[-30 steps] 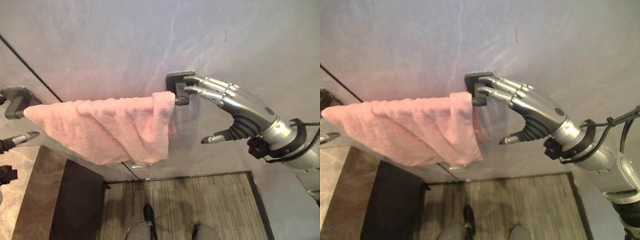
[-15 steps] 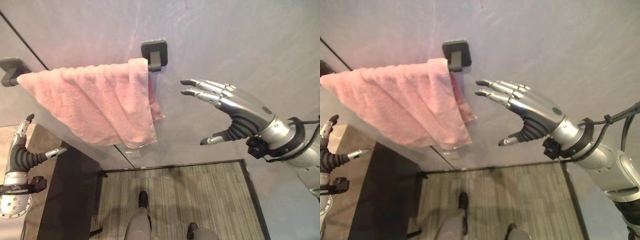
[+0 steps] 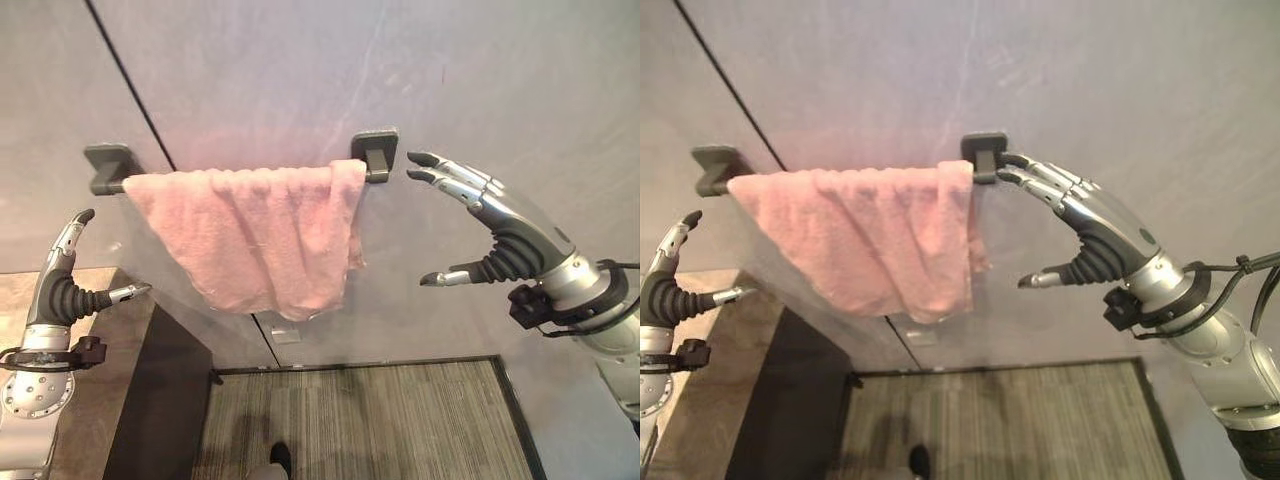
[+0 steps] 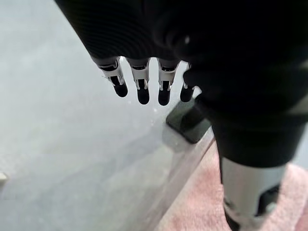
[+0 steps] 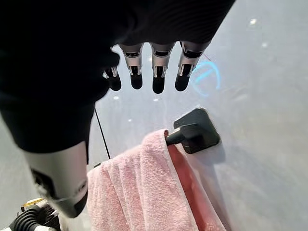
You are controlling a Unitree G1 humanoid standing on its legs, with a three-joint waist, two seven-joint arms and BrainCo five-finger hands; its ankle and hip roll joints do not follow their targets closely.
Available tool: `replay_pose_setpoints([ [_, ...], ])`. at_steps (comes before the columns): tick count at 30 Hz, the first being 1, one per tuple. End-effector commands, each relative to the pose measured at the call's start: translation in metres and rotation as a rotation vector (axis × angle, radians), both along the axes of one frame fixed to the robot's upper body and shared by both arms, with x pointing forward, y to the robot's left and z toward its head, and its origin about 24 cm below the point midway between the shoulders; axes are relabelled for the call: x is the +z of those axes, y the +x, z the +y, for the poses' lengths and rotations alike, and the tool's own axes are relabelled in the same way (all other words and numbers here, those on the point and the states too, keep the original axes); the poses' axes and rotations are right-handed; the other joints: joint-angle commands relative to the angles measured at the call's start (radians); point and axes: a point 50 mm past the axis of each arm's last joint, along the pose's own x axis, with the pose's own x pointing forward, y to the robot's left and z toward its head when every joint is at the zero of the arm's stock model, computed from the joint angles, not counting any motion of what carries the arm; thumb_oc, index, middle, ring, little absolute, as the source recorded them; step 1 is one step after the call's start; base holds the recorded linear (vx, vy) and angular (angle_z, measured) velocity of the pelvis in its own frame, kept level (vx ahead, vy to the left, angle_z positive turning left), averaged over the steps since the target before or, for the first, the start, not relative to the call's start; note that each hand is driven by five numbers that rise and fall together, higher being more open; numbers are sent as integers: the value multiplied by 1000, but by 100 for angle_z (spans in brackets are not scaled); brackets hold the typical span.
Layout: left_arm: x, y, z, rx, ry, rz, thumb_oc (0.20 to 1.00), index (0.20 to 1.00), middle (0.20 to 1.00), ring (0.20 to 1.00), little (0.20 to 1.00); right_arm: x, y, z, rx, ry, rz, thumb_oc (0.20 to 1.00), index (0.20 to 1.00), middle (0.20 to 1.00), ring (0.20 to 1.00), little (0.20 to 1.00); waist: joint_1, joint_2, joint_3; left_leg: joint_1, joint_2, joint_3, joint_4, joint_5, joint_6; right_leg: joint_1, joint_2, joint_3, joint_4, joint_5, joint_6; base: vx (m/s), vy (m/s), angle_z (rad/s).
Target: Put brush and paste in cup on sink, flatten towel.
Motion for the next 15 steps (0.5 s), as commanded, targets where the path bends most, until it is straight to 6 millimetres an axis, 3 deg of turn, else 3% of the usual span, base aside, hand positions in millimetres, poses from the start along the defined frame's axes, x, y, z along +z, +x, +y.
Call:
replay_pose_setpoints([
  [1,42,-8,-3,-29,132,-157,1000,1000,1000,1000,1000,10,-1,1,-25,40,-116,1000,1000,1000,1000,1000,4,18,-56,31,29,1,8,-50,-6,-84,-16,43,-14,128,-3,8,189,-1],
  [2,54,-8,-6,-43,186,-198,1000,1000,1000,1000,1000,12,-1,3,-28,43,-158,1000,1000,1000,1000,1000,6,16,-57,32,11,1,6,-59,7,-99,-30,53,-6,145,6,7,176,-1],
  [4,60,-9,-8,-48,210,-218,1000,1000,1000,1000,1000,13,0,3,-37,42,-177,1000,1000,1000,1000,1000,8,9,-61,32,0,6,0,-60,15,-110,-41,63,3,157,12,15,167,-11],
  [6,75,-9,-14,-74,264,-271,1000,1000,1000,1000,1000,19,-2,8,-31,42,-241,1000,1000,1000,1000,1000,10,5,-63,49,-24,3,-25,-62,37,-144,-67,79,62,222,18,4,186,-11],
  [7,78,-12,-15,-70,265,-290,1000,1000,1000,1000,1000,20,-1,10,-25,50,-253,1000,1000,1000,1000,1000,13,8,-58,57,-21,6,-40,-57,43,-165,-59,81,96,210,11,-47,151,-6],
  [8,80,-13,-13,-59,262,-302,1000,1000,1000,1000,1000,21,-1,12,-14,60,-258,1000,1000,1000,1000,1000,15,11,-51,63,-20,8,-52,-49,48,-188,-37,82,146,193,4,-31,129,-6],
  [10,82,-12,-11,-52,239,-315,1000,1000,1000,1000,1000,19,0,10,-20,60,-247,1000,1000,1000,1000,1000,-9,7,-45,78,-31,-11,-70,-47,53,-230,84,160,184,117,-22,8,80,-6],
  [11,81,-11,-11,-53,218,-320,1000,1000,1000,1000,1000,19,1,10,-18,59,-243,1000,1000,1000,1000,1000,-10,5,-46,77,-34,-12,-75,-41,52,-251,127,177,163,107,-37,1,7,-10],
  [15,74,-3,-14,-63,166,-319,1000,1000,1000,1000,1000,16,0,18,24,59,-219,1000,1000,1000,1000,1000,-6,-18,-41,64,-44,-20,-53,-49,44,-238,145,174,54,116,-72,-9,-59,18],
])
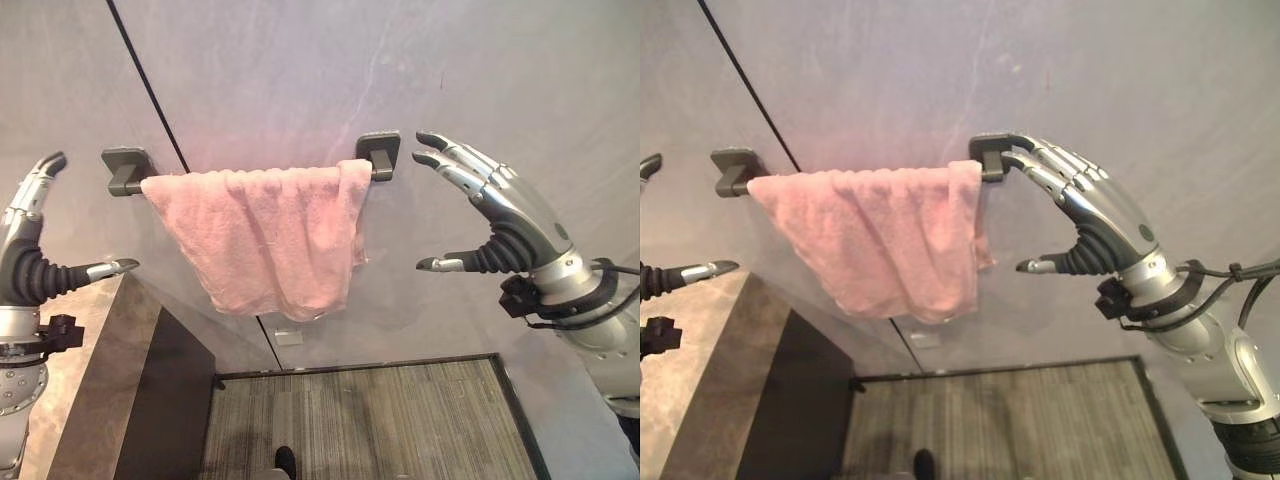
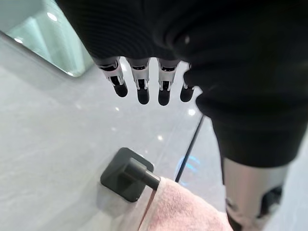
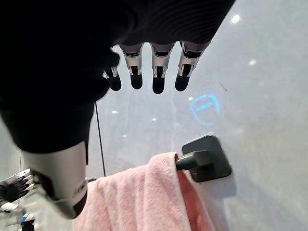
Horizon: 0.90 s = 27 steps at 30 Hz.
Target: Put brush and paste in cup on sink, flatten towel.
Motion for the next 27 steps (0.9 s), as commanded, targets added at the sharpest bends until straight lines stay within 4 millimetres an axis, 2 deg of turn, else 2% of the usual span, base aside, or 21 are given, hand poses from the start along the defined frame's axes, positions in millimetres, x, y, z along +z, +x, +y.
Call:
replay_pose_setpoints([
  [1,19,2,-3,-17,19,-97,1000,1000,1000,1000,1000,15,-2,8,58,42,-79,1000,1000,1000,1000,1000,13,-24,-9,25,-55,-9,57,-96,8,-46,33,-16,-105,156,-16,-35,-105,20],
  [2,16,4,-7,-40,-3,-92,1000,1000,1000,1000,1000,15,0,8,57,32,-75,1000,1000,1000,1000,1000,11,-26,-9,19,-50,-17,62,-93,2,-40,57,14,-116,154,-18,43,-154,5],
  [3,10,2,-6,-36,-16,-74,1000,1000,1000,1000,1000,16,-1,6,54,23,-69,1000,1000,1000,1000,1000,23,-25,-14,19,-42,-10,62,-91,-4,-24,51,-14,-144,159,-17,64,-204,16],
  [7,3,6,-10,-66,-56,-43,1000,1000,1000,1000,1000,18,-4,-3,28,33,-60,1000,1000,1000,1000,1000,13,-24,-5,-22,-37,-16,174,-114,-25,16,48,-56,-187,169,-25,26,-134,24],
  [8,3,10,-13,-88,-75,-47,1000,1000,1000,1000,1000,19,-4,-11,-11,34,-76,1000,1000,1000,1000,1000,-17,-33,11,-50,33,88,253,-115,-52,25,28,-102,-172,159,-32,-60,-68,37],
  [9,3,11,-14,-91,-75,-48,1000,1000,1000,1000,1000,19,-4,-11,-14,34,-78,1000,1000,1000,1000,1000,-16,-32,12,-57,35,86,261,-113,-53,21,30,-104,-172,162,-34,-75,-70,63],
  [10,3,13,-17,-108,-74,-43,1000,1000,1000,1000,1000,19,-4,-14,-35,35,-78,1000,1000,1000,1000,1000,-29,-36,14,-62,68,122,282,-106,-61,22,22,-119,-172,160,-41,-47,-30,79],
  [11,3,14,-19,-119,-62,-32,1000,1000,1000,1000,1000,18,-4,-16,-48,41,-83,1000,1000,1000,1000,1000,-26,-34,18,-57,83,114,310,-114,-69,32,26,-123,-180,160,-46,-29,-44,85],
  [13,5,15,-22,-129,-45,-47,1000,1000,1000,1000,1000,18,-5,-17,-46,69,-87,1000,1000,1000,1000,1000,-19,-36,17,-59,76,22,363,-138,-79,48,21,-108,-197,160,-39,16,-11,32],
  [15,11,16,-23,-134,-32,-70,1000,1000,1000,1000,1000,18,-6,-20,-59,87,-95,1000,1000,1000,1000,1000,-38,-24,7,-43,100,4,295,-128,-84,45,11,-111,-198,166,-25,28,102,6],
  [17,17,19,-25,-144,-9,-90,1000,1000,1000,1000,1000,18,-7,-21,-70,89,-106,1000,1000,1000,1000,1000,-37,-7,3,-22,120,-39,179,-70,-100,37,3,-99,-194,169,-12,38,159,11],
  [19,20,17,-25,-143,0,-101,1000,1000,1000,1000,1000,14,-7,-27,-110,80,-94,1000,1000,1000,1000,1000,-52,13,-8,18,121,-45,104,-75,-99,32,-4,-98,-194,175,2,56,212,5],
  [20,18,17,-26,-147,15,-85,1000,1000,1000,1000,1000,12,-8,-30,-123,88,-85,1000,1000,1000,1000,1000,-59,30,-22,50,103,-34,49,-70,-95,33,-16,-92,-212,199,16,91,276,11],
  [21,21,16,-26,-146,35,-88,1000,1000,1000,1000,1000,12,-7,-30,-126,92,-87,1000,1000,1000,1000,1000,-56,32,-27,63,90,-29,33,-69,-91,33,-24,-87,-219,212,22,83,278,11],
  [27,32,12,-24,-133,105,-108,1000,1000,1000,1000,1000,11,1,-18,-81,87,-79,1000,1000,1000,1000,1000,-39,12,-38,107,38,24,-22,-79,-61,18,-66,-28,-256,270,57,3,150,-18],
])
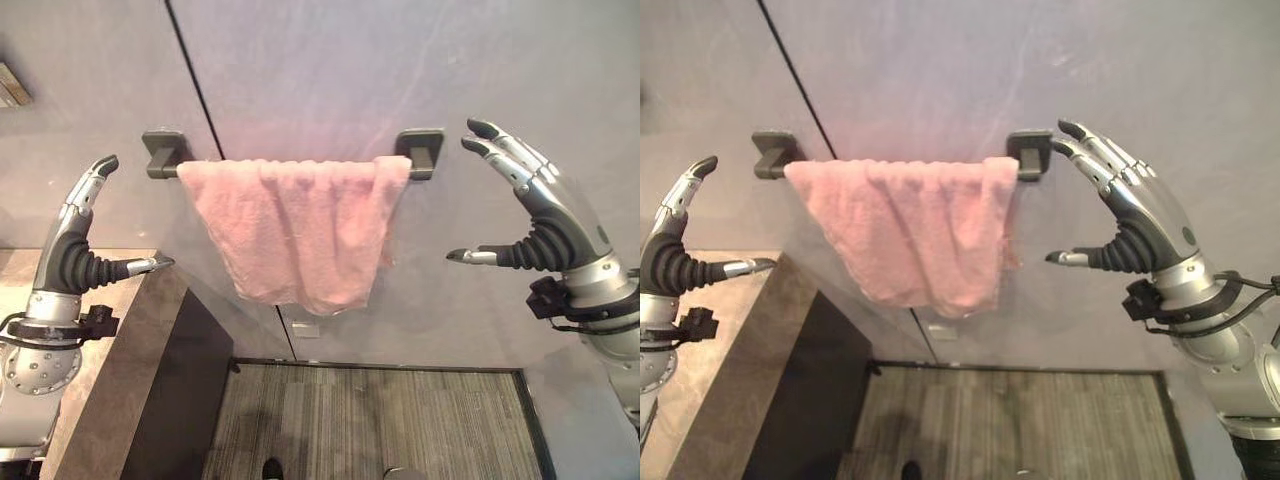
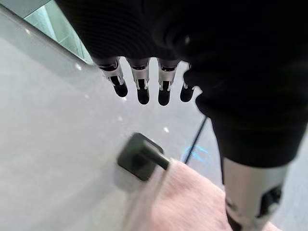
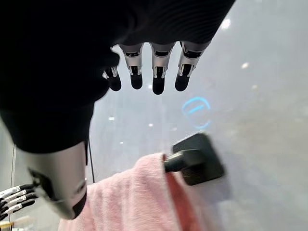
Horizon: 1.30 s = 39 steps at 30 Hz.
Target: Put brush and paste in cup on sink, flatten towel.
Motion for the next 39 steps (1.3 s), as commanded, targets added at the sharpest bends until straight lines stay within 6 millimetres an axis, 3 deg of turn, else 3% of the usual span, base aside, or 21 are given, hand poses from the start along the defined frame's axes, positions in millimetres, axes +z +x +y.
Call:
replay_pose_setpoints([
  [1,38,-7,-2,-14,91,-156,1000,1000,1000,1000,1000,13,3,6,26,13,-76,1000,1000,1000,1000,1000,9,-10,-45,48,10,5,-24,-39,8,-69,-4,66,-120,191,14,-18,67,-31],
  [8,62,-6,-16,-94,261,-163,1000,1000,1000,1000,1000,25,5,24,120,-84,-83,1000,1000,1000,1000,1000,17,-43,-77,46,-1,24,-38,-43,12,-75,-33,72,-154,230,39,-11,50,-15],
  [13,69,-6,-24,-161,326,-118,1000,1000,1000,1000,1000,29,8,32,181,-164,-34,1000,1000,1000,1000,1000,19,-54,-81,45,-4,32,-38,-44,11,-74,-36,77,-175,248,46,0,6,-2],
  [17,78,3,-35,-227,439,-67,1000,1000,1000,1000,1000,30,22,41,213,-287,61,1000,1000,1000,1000,1000,20,-68,-86,37,-2,46,-38,-40,3,-84,-44,85,-184,259,55,1,5,-7],
  [27,86,31,-46,-247,491,-51,1000,1000,1000,1000,1000,39,58,53,174,-325,91,1000,1000,1000,1000,1000,16,-65,-72,7,12,51,-38,-21,-12,-108,-44,80,-186,268,57,-4,-7,-2],
  [32,89,52,-63,-268,590,-57,1000,1000,1000,1000,1000,46,78,68,177,-302,96,1000,1000,1000,1000,1000,9,-55,-51,-28,23,42,-38,-3,-19,-131,-40,72,-186,273,55,-11,-28,1],
  [39,91,58,-87,-353,605,-101,1000,1000,1000,1000,1000,55,81,80,196,-302,55,1000,1000,1000,1000,1000,13,-55,-37,-44,31,38,-38,4,-22,-146,-36,73,-186,273,52,0,0,0],
])
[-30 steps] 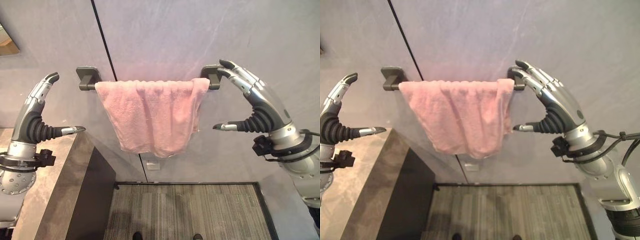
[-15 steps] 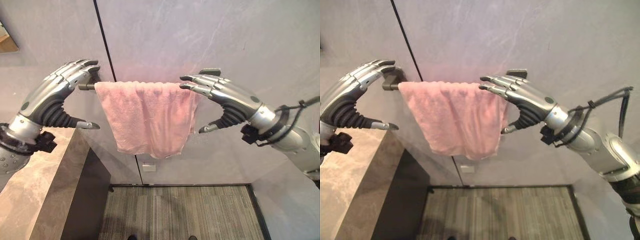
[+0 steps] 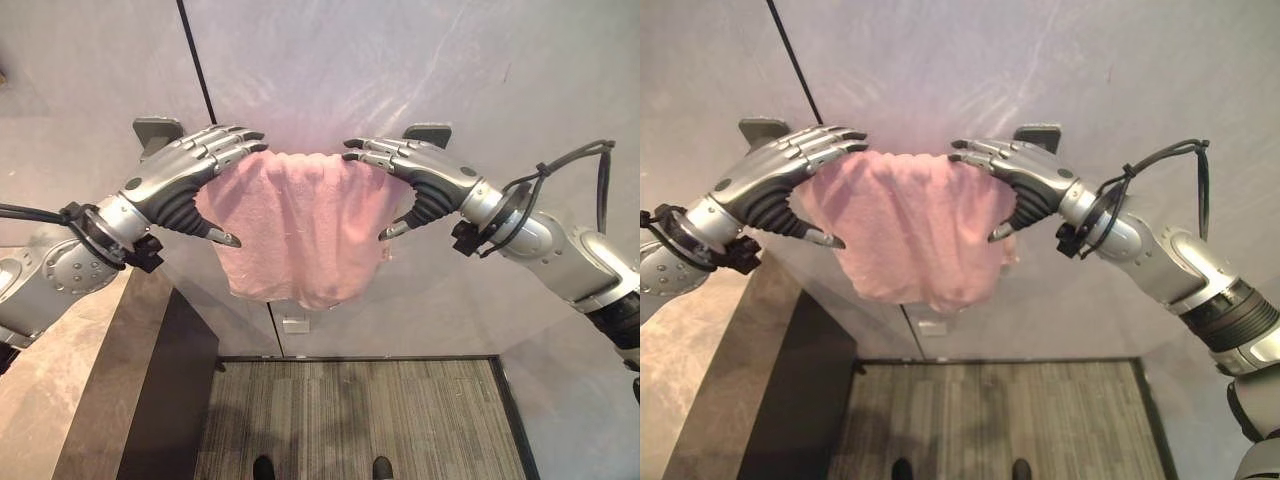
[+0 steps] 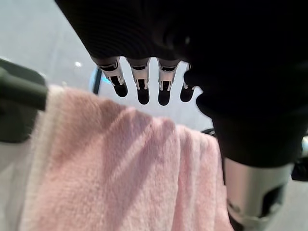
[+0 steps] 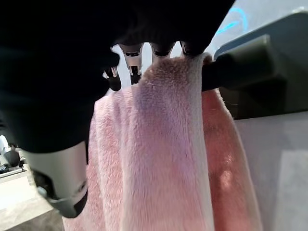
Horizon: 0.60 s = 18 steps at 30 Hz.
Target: Put brush and paste in cup on sink, flatten towel.
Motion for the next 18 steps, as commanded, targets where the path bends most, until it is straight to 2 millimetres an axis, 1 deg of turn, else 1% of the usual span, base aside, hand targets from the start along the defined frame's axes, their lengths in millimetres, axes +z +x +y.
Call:
replay_pose_setpoints([
  [1,27,-1,-3,-14,-37,-123,1000,1000,1000,1000,1000,29,-1,14,52,50,-95,1000,1000,1000,1000,1000,-1,0,-2,9,34,-23,1,-22,-29,-122,-46,17,-3,140,34,0,0,0],
  [5,24,0,-4,-14,-19,-115,1000,1000,1000,1000,1000,28,-1,14,49,50,-96,1000,1000,1000,1000,1000,-3,1,3,2,38,-21,1,-19,-30,-130,-43,23,-3,141,32,0,0,0],
  [7,21,1,-2,3,4,-106,1000,1000,1000,1000,1000,25,-1,13,43,41,-90,1000,1000,1000,1000,1000,-4,2,7,0,40,-21,1,-17,-31,-134,-42,25,-3,141,32,0,0,0],
  [10,12,1,7,48,66,-69,1000,1000,1000,1000,1000,17,-1,9,32,-4,-71,1000,1000,1000,1000,1000,-2,3,9,2,42,-17,1,-17,-33,-133,-39,29,-3,138,32,10,-3,0],
  [13,3,0,15,82,118,-36,1000,1000,1000,1000,1000,8,-3,8,38,-80,-50,1000,1000,1000,1000,1000,-2,3,10,9,45,-14,1,-18,-35,-128,-36,30,-3,135,32,22,-7,-1],
  [14,-3,1,20,106,158,-17,1000,1000,1000,1000,1000,3,-5,9,46,-136,-38,1000,1000,1000,1000,1000,-2,3,9,12,47,-15,1,-19,-35,-123,-34,29,-3,131,31,31,-10,-1],
  [18,-16,5,29,154,222,33,1000,1000,1000,1000,1000,-8,-4,10,47,-242,-19,1000,1000,1000,1000,1000,-5,3,12,13,48,-16,1,-19,-37,-119,-34,25,-3,127,31,0,0,0],
])
